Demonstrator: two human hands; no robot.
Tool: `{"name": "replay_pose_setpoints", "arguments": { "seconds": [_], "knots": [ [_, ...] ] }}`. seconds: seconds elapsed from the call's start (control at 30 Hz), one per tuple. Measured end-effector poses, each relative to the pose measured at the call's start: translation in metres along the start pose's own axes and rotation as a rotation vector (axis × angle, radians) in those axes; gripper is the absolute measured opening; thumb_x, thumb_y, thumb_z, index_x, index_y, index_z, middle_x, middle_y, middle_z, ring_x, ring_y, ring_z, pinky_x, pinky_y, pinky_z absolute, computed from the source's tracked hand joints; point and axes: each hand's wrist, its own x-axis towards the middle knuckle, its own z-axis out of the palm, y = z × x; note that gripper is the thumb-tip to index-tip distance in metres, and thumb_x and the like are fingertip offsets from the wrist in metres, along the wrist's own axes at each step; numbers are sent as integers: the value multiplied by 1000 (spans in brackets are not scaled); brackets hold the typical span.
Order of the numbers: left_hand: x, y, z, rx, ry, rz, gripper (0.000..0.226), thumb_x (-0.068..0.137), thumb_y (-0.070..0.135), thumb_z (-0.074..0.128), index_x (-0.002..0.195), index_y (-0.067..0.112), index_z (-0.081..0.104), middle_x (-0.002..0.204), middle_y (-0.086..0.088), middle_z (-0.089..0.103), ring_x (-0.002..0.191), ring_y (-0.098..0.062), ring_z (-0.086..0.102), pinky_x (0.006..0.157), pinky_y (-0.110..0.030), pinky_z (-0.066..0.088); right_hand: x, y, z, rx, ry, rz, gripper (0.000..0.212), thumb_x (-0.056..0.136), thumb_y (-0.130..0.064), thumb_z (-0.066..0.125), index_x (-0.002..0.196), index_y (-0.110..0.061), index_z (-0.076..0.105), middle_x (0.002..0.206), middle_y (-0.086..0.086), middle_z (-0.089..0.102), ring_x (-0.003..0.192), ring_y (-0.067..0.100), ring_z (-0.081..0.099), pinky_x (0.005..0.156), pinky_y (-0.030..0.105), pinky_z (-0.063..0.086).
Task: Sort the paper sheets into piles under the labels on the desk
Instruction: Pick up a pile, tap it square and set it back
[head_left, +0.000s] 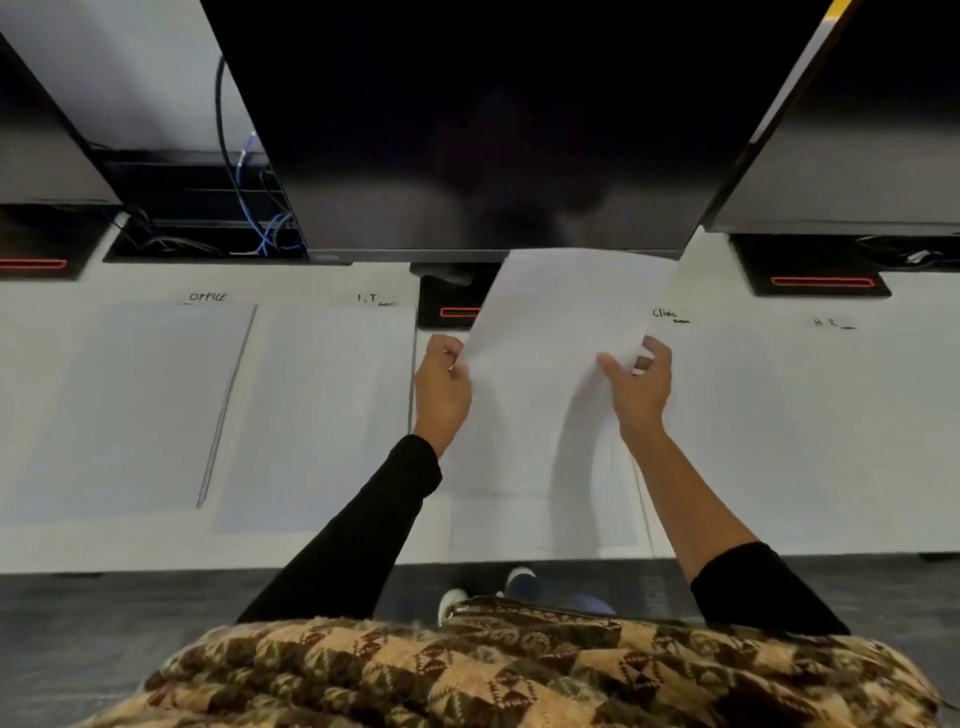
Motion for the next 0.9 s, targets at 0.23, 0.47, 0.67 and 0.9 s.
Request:
{"name": "replay_pose_setpoints", "arguments": {
  "seconds": [0.23, 0.47, 0.67, 0.9],
  "knots": [
    [1, 33, -7, -240, 140, 189, 31, 92, 1, 45, 92, 31, 41, 94, -2, 62, 79, -17, 56, 72, -25, 48, -8, -44, -5, 201, 131, -388, 16, 88, -11, 59, 86, -23, 50, 75, -12, 51, 64, -3, 49, 63, 9, 43],
    [0, 34, 12, -105, 2, 45, 44, 94, 4, 50, 137, 8, 42, 131, -7, 54, 112, -12, 50, 94, -22, 40, 7, 5, -15, 22, -139, -162, 33, 89, -5, 56, 64, -15, 38, 59, -1, 34, 50, 1, 32, 54, 19, 29],
    [13, 89, 66, -140, 12, 86, 40, 91, 4, 52, 131, 7, 45, 126, -8, 55, 109, -16, 52, 94, -28, 45, 56, -34, -62, 117, -86, -167, 19, 94, -16, 51, 77, -25, 49, 85, 9, 57, 73, 16, 51, 68, 24, 43],
    [-13, 109, 178, -105, -112, -54, 41, 88, 4, 59, 128, 5, 45, 124, -9, 55, 102, -14, 52, 87, -26, 43, 131, -24, -167, 4, -25, -180, 20, 92, -10, 49, 72, -16, 48, 70, 4, 47, 60, 11, 39, 58, 19, 35]
  ]
}}
